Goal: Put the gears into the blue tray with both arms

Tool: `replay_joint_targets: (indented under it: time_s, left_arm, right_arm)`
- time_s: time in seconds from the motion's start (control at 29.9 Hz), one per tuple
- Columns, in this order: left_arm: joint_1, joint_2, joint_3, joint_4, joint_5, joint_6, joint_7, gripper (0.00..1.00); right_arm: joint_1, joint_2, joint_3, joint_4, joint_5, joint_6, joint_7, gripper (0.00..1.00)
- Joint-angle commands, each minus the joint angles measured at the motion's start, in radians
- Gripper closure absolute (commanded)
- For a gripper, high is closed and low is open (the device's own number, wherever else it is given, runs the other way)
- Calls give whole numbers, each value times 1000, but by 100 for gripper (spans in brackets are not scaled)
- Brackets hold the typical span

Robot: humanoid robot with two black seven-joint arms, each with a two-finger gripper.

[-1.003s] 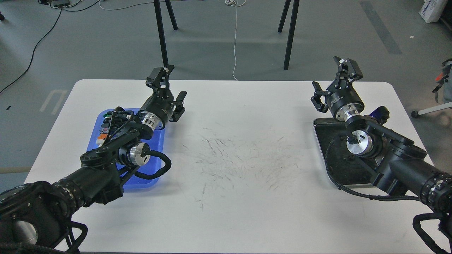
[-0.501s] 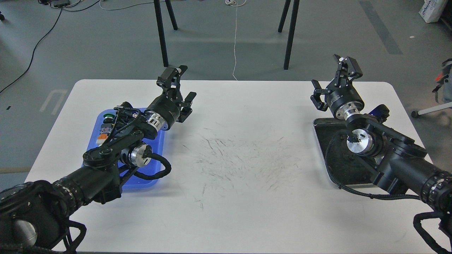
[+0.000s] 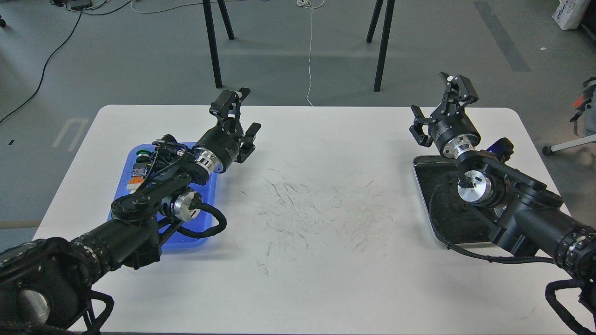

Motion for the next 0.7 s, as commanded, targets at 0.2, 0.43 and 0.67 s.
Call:
replay_joint_targets:
  time_s: [0.2,0.43,0.67]
  left_arm:
    - [1,-1,-5,0,-12,-3,0,0]
    - [0,-3,-3,0,-15,3,0,0]
    - [-32,-5,24,0,0,9,0,0]
  right_arm:
    - [-5,0,-2,3,0,-1,0,1]
    - [-6,0,-2,3,0,-1,0,1]
    - [0,-1,-2,4,0,-1,0,1]
